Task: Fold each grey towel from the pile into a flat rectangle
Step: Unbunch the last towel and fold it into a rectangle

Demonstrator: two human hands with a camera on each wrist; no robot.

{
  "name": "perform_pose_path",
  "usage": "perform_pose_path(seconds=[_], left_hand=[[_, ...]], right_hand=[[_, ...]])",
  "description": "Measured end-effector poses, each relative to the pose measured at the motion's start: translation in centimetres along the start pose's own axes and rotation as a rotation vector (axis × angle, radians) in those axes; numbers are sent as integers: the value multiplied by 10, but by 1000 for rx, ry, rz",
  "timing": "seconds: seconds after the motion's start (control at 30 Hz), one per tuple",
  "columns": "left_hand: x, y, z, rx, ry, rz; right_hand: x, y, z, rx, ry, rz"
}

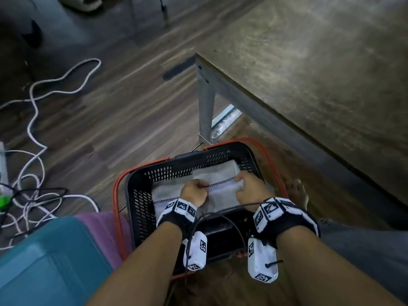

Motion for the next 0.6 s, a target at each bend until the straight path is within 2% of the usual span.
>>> perform_pose_path(seconds=[0.23,0.37,0.43,0.5,0.6], left_hand=[[-8,0,-5,5,-42,2],[0,16,11,-6,-53,60],[4,28,28,-16,-88,41],[9,44,46,-52,-133,6],[19,79,83,-171,-192,-71]], right_hand=[[-4,10,11,-5,-43,-6],[3,21,-4,25,-29,12],[11,32,-20,56,-40,32],[27,50,-39,84,-35,163],[68,94,-73,143,-75,473]])
Point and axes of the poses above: each hand's wrist, its own y-axis away from the middle knuckle, its own x-axis out of the back of the hand, z = x × y, the point moved 3 cm from there along -y, towards the middle knuckle, and after that the axes turned 9 degrees about -z, right-handed, at the moved point
